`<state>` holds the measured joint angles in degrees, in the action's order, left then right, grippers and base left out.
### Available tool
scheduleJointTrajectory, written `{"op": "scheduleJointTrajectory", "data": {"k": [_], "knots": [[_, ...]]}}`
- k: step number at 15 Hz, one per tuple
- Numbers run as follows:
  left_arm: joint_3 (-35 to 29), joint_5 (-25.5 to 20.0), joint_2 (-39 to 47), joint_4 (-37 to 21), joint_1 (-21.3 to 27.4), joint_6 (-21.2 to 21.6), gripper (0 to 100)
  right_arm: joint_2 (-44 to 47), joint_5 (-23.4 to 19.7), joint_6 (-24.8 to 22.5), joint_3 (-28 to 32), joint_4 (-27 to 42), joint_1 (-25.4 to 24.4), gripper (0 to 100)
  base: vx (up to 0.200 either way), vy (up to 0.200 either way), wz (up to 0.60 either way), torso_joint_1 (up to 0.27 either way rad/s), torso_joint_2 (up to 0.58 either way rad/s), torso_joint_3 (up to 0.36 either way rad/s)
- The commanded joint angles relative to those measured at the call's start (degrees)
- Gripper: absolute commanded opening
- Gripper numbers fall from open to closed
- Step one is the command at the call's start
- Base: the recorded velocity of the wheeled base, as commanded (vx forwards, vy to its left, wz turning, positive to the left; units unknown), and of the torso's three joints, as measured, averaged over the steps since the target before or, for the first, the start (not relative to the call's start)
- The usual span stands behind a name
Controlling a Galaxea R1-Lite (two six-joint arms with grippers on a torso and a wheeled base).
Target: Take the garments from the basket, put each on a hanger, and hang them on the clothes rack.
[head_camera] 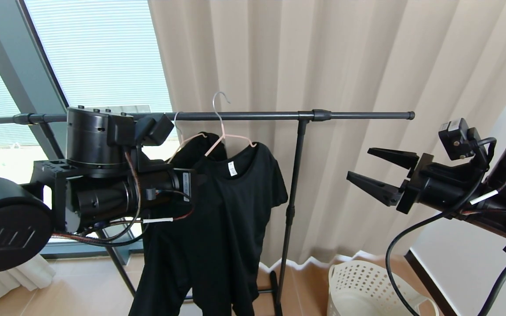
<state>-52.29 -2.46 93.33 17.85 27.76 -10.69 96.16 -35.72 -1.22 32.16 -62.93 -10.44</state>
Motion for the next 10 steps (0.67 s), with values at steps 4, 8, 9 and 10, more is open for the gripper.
{"op": "scheduleJointTrajectory", "data": {"k": [4, 8, 9, 10], "knots": [[-3.9, 1.6, 6.2, 0.1, -0.5, -0.1, 0, -0.1, 0.0, 0.0, 0.0, 0.0, 0.1, 100, 0.000, 0.000, 0.00, 0.000, 0.00, 0.000], [-7.9, 1.7, 8.8, 0.1, -1.0, -0.1, 0, -0.1, 0.0, 0.0, 0.3, 0.0, 0.1, 100, 0.000, 0.000, 0.00, 0.000, 0.00, 0.000], [-8.5, 1.7, 9.3, 0.1, -1.2, -0.1, 0, -0.1, -0.1, 0.0, 0.3, 0.0, 0.1, 100, 0.000, 0.000, 0.00, 0.000, 0.00, 0.000], [-10.2, 1.7, 11.1, 0.1, -1.2, -0.1, 0, -0.1, 0.0, 0.0, 0.2, 0.0, 0.1, 100, 0.000, 0.000, 0.00, 0.000, 0.00, 0.000]]}}
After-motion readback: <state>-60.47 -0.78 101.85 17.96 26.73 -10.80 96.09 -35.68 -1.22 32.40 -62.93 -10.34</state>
